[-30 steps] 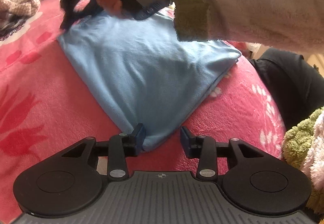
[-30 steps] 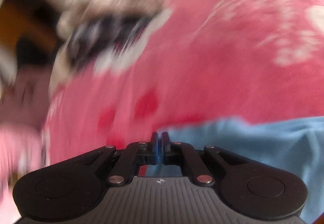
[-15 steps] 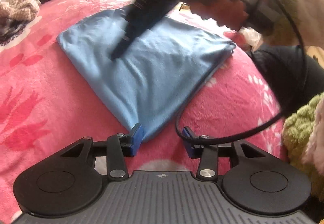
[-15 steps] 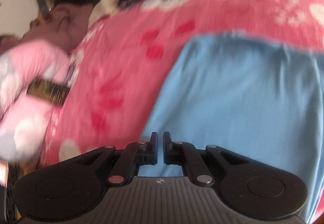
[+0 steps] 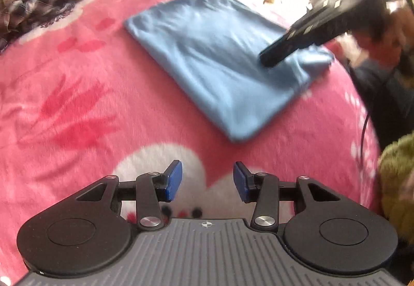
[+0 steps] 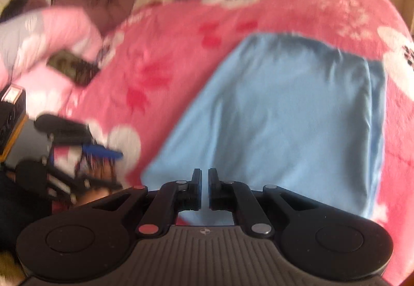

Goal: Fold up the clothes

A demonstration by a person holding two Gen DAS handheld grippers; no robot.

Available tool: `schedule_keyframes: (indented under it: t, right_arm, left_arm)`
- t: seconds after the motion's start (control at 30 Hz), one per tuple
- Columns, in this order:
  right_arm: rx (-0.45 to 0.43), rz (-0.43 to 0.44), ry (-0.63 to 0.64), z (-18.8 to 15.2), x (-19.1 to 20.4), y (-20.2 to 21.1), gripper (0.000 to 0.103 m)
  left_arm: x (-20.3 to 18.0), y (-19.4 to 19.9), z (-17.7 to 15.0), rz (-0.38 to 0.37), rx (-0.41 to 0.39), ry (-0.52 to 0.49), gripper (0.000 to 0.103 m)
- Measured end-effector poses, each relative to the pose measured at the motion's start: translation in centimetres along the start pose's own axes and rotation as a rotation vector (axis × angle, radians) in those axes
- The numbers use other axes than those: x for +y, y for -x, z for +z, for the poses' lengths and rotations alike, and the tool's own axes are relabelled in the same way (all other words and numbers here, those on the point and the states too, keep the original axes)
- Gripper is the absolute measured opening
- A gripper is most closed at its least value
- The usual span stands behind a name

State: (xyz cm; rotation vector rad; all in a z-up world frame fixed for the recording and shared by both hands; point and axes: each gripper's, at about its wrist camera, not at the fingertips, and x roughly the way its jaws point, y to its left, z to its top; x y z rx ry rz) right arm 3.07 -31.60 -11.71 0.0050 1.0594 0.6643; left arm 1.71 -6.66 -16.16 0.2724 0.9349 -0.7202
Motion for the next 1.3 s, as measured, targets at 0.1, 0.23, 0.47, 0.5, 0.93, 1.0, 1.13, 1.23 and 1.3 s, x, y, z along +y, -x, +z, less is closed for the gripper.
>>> schedule_keyframes:
  t: [0.1,0.23,0.47,0.5,0.93,1.0,1.13,1.23,1.3]
  right_arm:
    - [0.013,0.003,0.003,-0.9,0.6,-1.6,0.005]
    - [0.044,0.014,-0.008,-3.4,1.6,-1.0,0.005]
    - [-0.132,-0.093,-0.102,-2.4,0.1,2.9,0.005]
    - [-0.150,-0.119,-0.101,-2.1,-0.2,2.7,0.005]
    - [-0.112,-0.285,-0.054,-6.3,0.5,5.7,0.005]
    - [-0.149,-0.261,-0.032,-5.2,0.9,5.4,0.005]
    - [-0.117,-0.190,0.016,-4.2,1.8,2.7,0.005]
    - [-0.047,-0.192,-0.004,-5.9,1.6,1.2,0.004]
    - [-0.026,-0.187,-0.043,-7.0,1.3,2.1,0.004]
  left_arm:
    - [-0.7,-0.2,0.8,0.011,-0.025,-0.015,0.043]
    - [-1.3,-0.5,1.5,0.022,-0.064,-0.047,0.043]
    - [-4.0,-3.2,3.6,0.018,-0.131,-0.192,0.043]
    - [-4.4,-4.0,3.7,0.032,-0.109,-0.203,0.043]
    - [-4.8,-4.8,3.3,0.080,-0.066,-0.182,0.044]
    - [-5.0,-4.6,3.2,0.084,-0.064,-0.191,0.044]
    - [-5.0,-4.5,3.0,0.086,-0.059,-0.191,0.044]
    - [-5.0,-3.7,3.1,0.068,-0.103,-0.203,0.044]
    - [-5.1,-3.2,3.2,0.055,-0.135,-0.211,0.044]
